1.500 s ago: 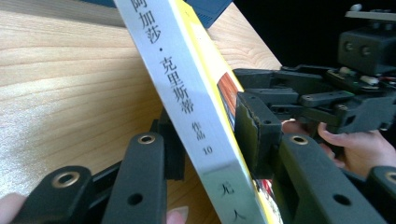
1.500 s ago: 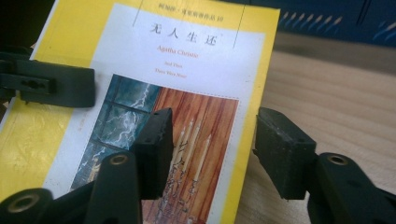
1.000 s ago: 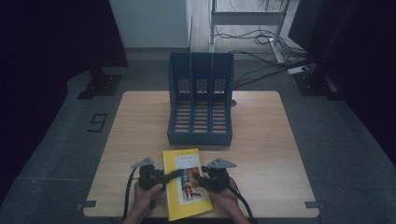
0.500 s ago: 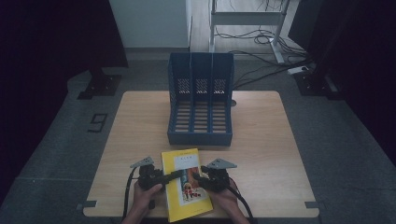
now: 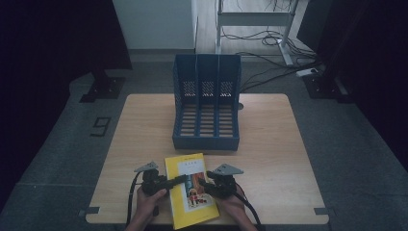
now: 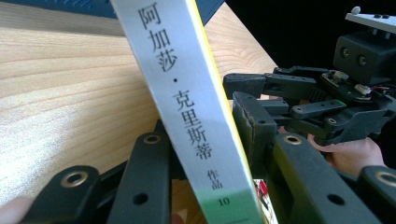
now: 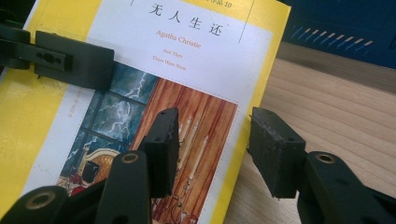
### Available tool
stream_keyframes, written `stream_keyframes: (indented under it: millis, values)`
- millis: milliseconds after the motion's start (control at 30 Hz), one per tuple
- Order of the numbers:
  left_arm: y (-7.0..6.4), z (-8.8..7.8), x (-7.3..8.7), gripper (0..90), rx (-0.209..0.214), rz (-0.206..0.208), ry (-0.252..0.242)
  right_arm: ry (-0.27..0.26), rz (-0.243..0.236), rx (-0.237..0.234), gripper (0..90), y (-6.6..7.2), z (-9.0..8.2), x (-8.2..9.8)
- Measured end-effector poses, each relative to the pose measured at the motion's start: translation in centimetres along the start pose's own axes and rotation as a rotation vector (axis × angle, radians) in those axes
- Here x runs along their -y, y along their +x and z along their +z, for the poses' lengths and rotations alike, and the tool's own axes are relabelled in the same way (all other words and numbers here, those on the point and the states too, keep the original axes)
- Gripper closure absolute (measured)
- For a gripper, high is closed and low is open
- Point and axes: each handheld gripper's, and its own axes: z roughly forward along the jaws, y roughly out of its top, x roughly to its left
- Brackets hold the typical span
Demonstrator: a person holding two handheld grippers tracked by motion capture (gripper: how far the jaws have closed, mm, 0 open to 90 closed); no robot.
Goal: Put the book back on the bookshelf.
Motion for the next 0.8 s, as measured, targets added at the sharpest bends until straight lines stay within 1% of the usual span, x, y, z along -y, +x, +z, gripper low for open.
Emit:
stream_keyframes:
  millis: [100,200,267,333,400,500,567,667,733,800]
  values:
    - [-0.1,0.0,-0.1,68.3,-0.008,0.012,0.004,-0.005,0.007,-0.016,51.1,-0.2,0.0,0.0]
    - [-0.4,-0.2,-0.3,68.2,-0.018,0.047,0.009,-0.01,0.011,-0.026,50.5,-0.3,0.0,0.0]
    - [-0.6,-0.5,-0.6,68.4,-0.016,0.062,0.008,-0.02,0.02,-0.044,50.1,-0.5,-0.1,0.0]
    - [-0.5,-0.7,-0.7,69.0,-0.01,0.062,0.005,-0.029,0.025,-0.055,49.8,-0.5,-0.1,0.0]
    - [-0.3,-1.0,-0.8,69.8,0.006,0.051,-0.006,-0.034,0.022,-0.063,49.4,-0.4,-0.2,0.0]
    - [0.0,-1.4,-0.9,71.5,0.03,0.032,-0.038,-0.047,0.017,-0.08,48.5,-0.3,-0.2,0.0]
    - [0.0,-1.7,-1.0,72.5,0.039,0.026,-0.061,-0.053,0.024,-0.104,47.9,-0.3,-0.2,0.0]
    - [0.1,-2.1,-1.1,73.5,0.041,0.021,-0.076,-0.056,0.022,-0.119,47.6,-0.2,-0.2,0.0]
    - [0.1,-2.2,-1.2,73.7,0.039,0.019,-0.081,-0.058,0.014,-0.12,47.4,-0.1,-0.2,0.0]
    - [0.0,-2.4,-1.3,73.9,0.035,0.026,-0.084,-0.061,0.007,-0.124,46.9,-0.1,-0.2,0.0]
